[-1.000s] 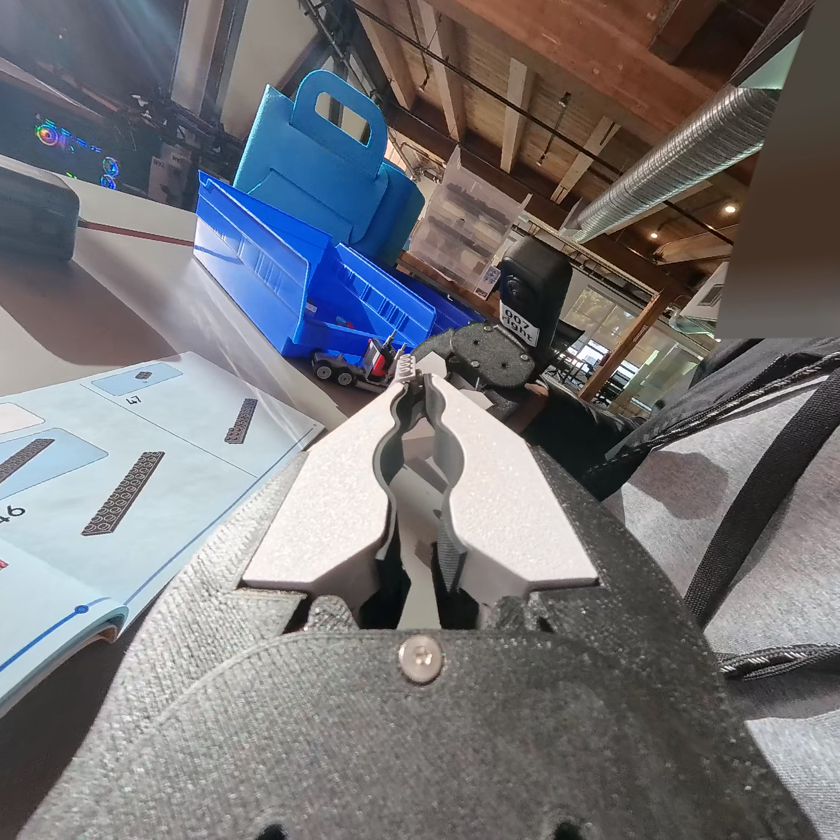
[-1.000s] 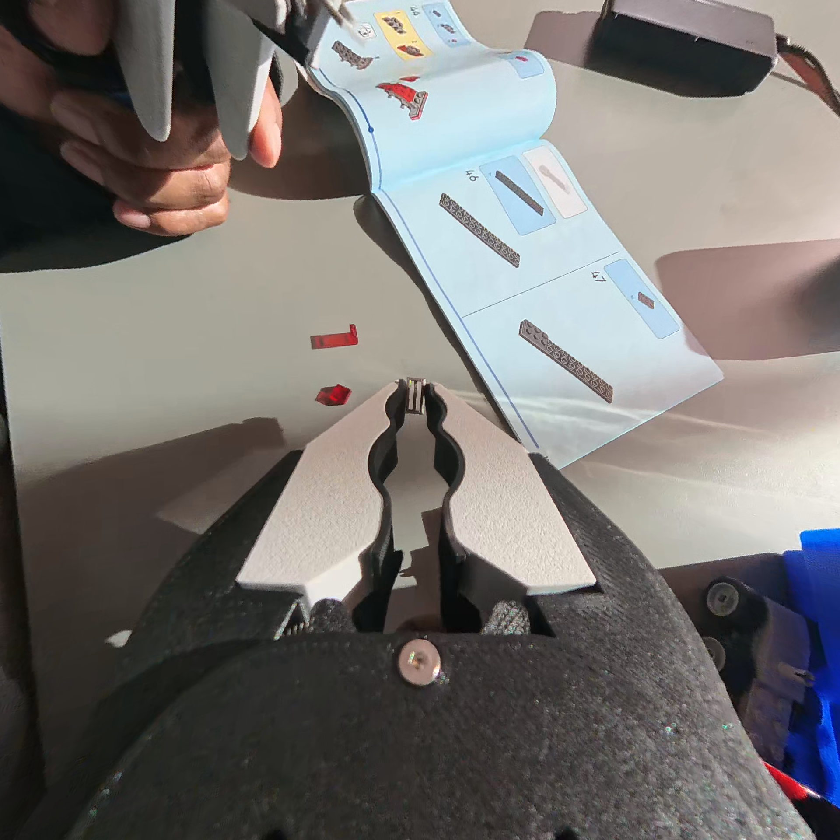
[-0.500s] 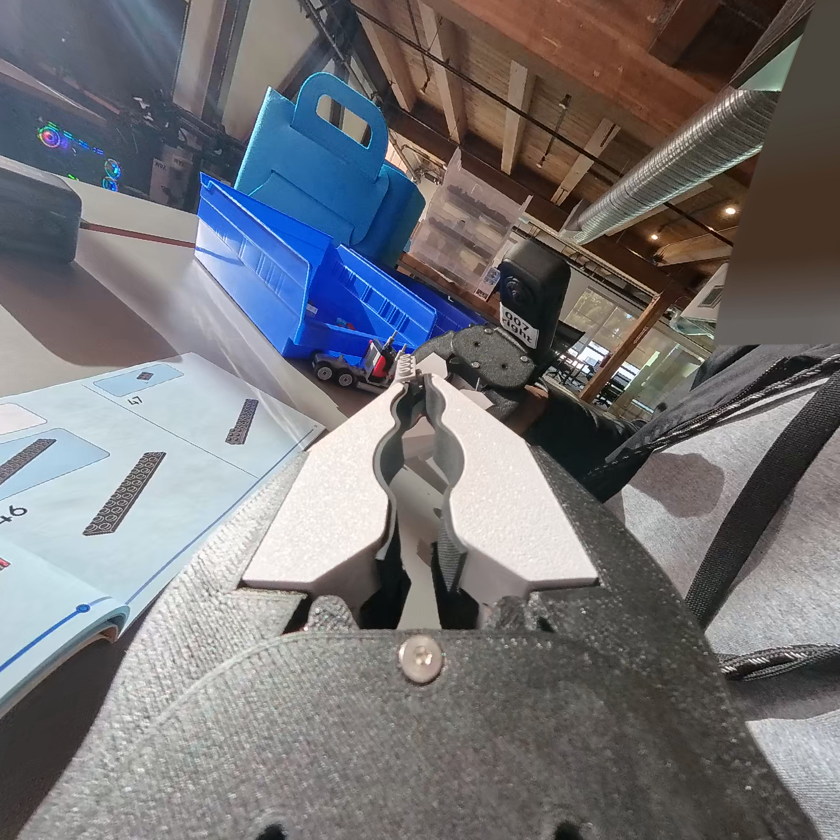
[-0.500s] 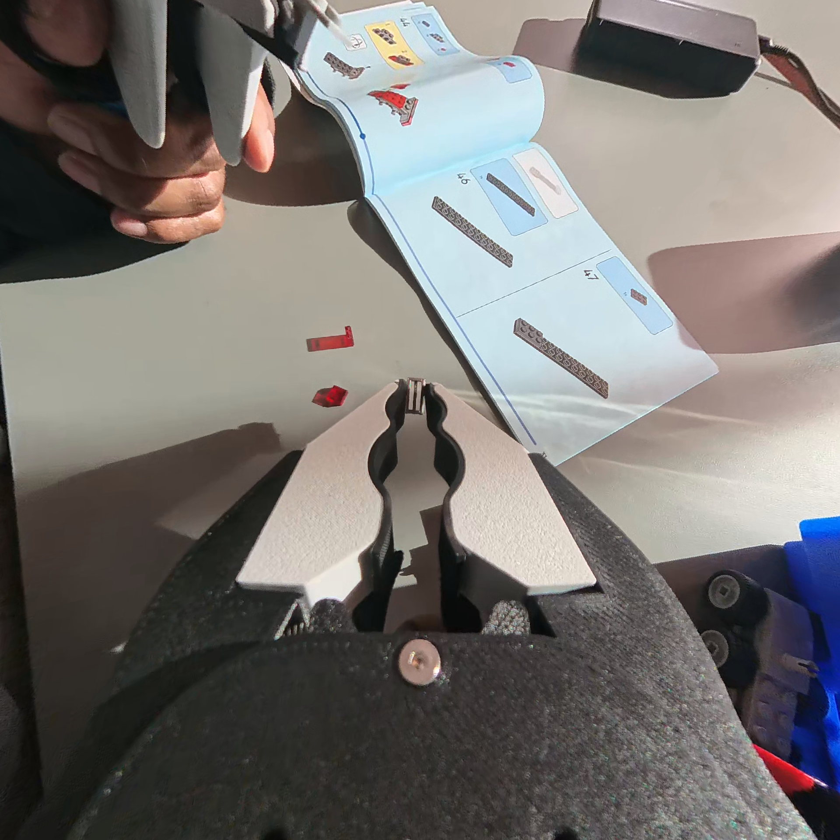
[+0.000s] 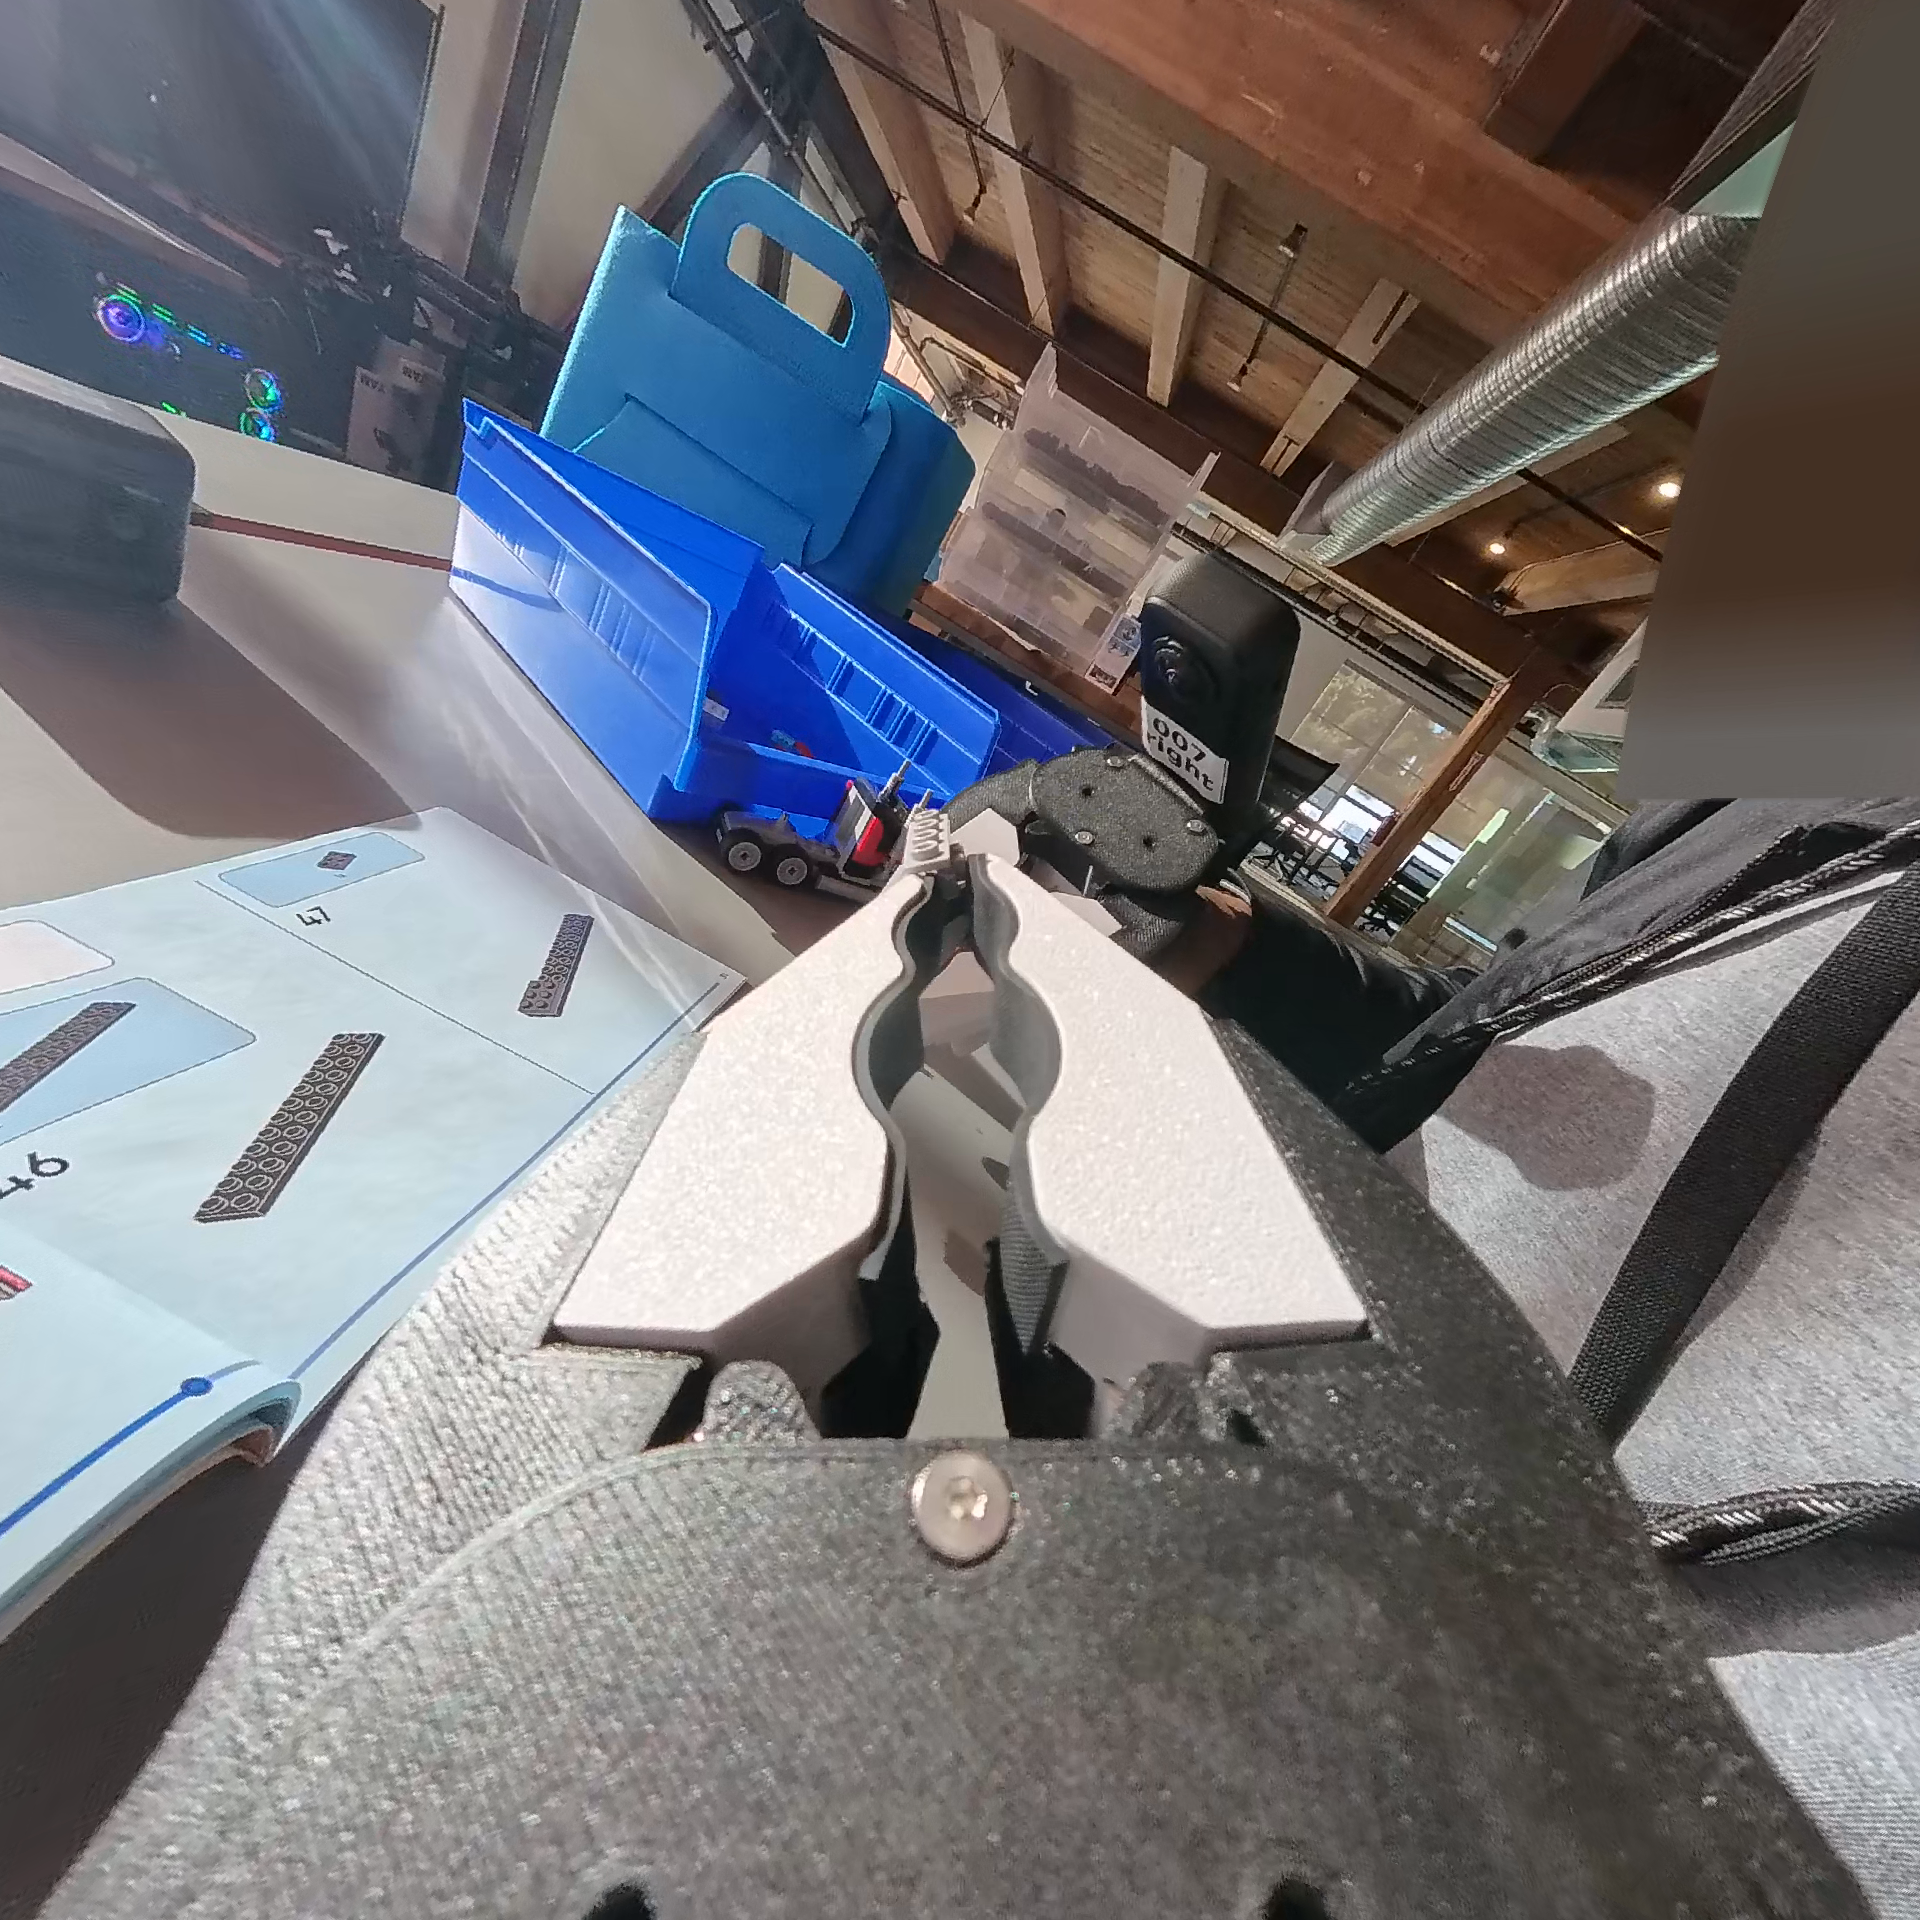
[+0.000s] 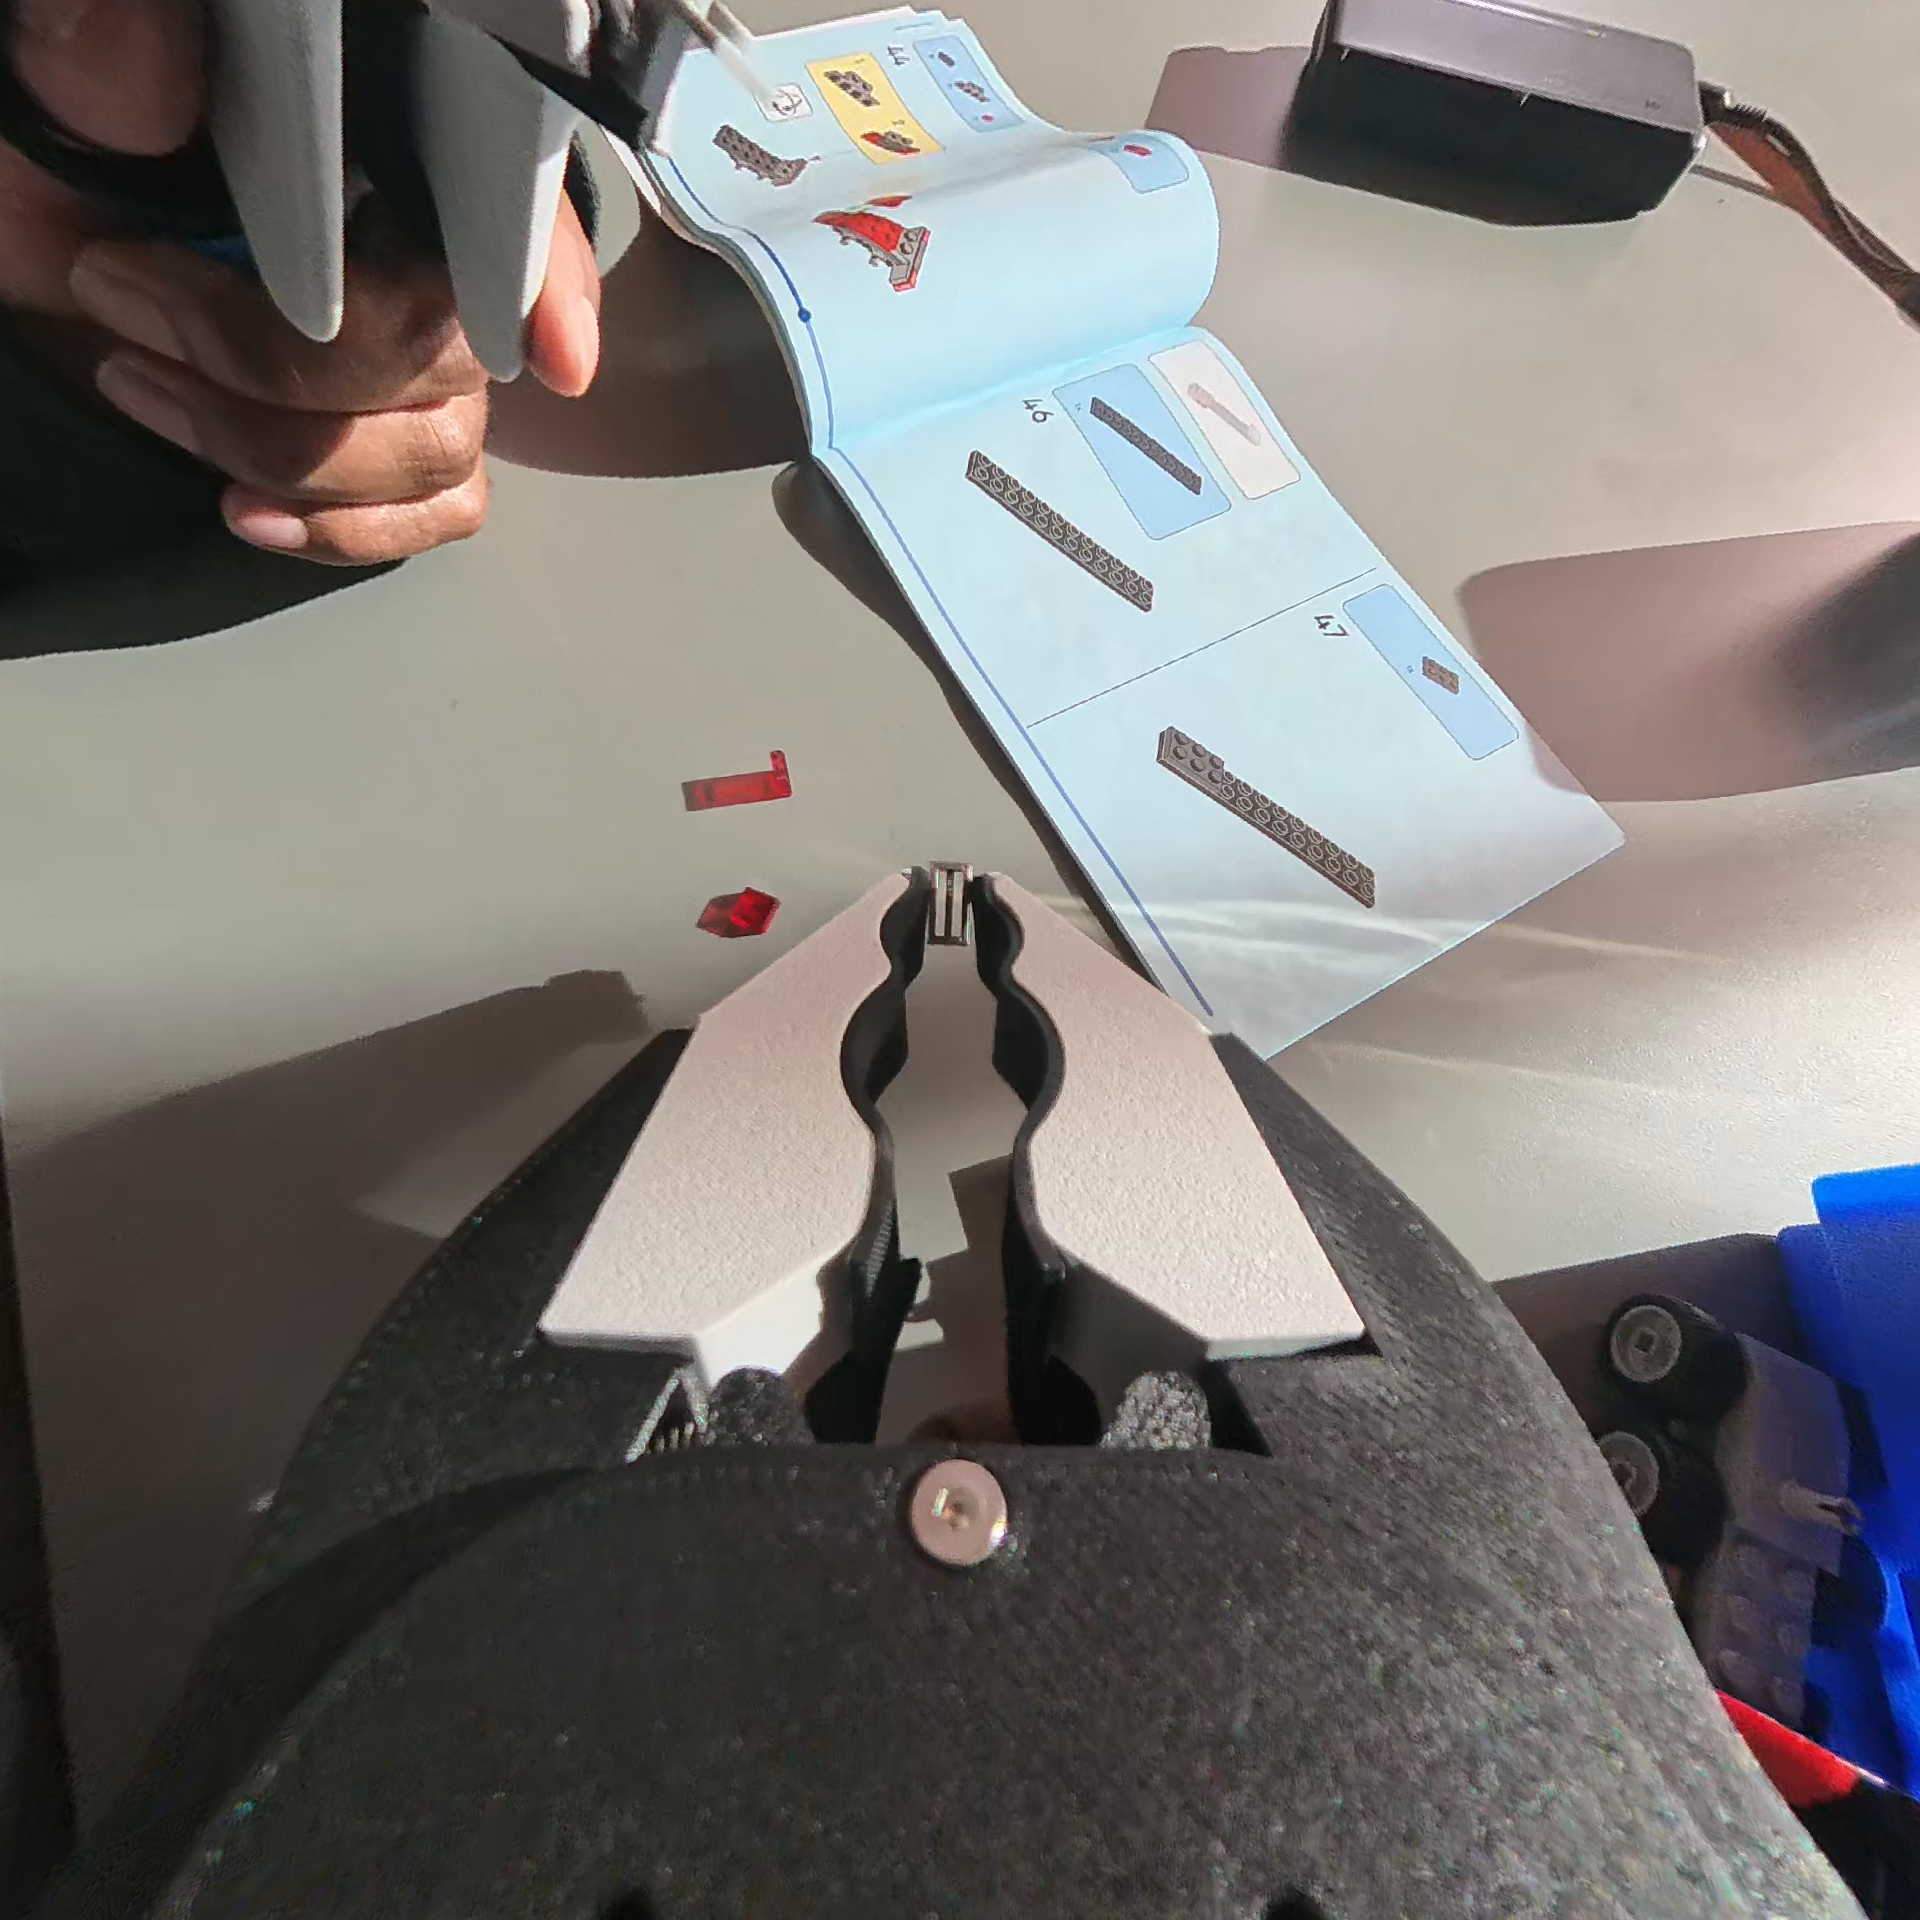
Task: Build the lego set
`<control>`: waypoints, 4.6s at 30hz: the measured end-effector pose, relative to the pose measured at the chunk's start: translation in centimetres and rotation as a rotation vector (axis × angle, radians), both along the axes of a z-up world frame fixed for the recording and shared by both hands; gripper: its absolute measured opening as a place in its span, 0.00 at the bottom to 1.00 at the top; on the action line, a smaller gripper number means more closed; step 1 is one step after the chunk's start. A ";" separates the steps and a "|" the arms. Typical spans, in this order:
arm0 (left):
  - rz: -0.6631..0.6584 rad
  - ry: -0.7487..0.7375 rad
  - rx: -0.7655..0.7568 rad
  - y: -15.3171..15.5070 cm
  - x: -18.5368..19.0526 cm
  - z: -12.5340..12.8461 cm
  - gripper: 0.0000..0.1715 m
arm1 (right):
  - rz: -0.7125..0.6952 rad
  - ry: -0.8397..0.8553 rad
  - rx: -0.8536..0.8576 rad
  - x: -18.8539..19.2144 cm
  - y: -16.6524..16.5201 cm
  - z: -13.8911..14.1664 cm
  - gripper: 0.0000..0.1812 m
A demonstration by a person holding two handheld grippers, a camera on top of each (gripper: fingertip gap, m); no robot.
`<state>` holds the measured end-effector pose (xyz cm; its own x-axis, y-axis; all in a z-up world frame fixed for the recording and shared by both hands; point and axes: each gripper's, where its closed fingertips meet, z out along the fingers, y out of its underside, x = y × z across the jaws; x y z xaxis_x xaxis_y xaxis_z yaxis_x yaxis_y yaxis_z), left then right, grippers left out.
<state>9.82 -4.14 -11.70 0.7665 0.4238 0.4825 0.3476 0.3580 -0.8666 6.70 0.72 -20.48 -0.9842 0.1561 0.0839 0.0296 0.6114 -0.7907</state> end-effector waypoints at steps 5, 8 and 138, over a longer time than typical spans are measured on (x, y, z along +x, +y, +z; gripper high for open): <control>0.001 -0.003 -0.001 0.0 -0.1 0.0 0.03 | -0.014 -0.006 0.005 -0.2 0.5 -0.1 0.07; 0.003 -0.003 0.000 0.0 -0.1 0.0 0.03 | -0.016 -0.010 0.018 -0.2 0.9 -0.3 0.08; 0.032 -0.003 0.005 -0.4 -0.3 0.0 0.03 | -0.098 0.052 0.015 -1.8 0.5 1.9 0.12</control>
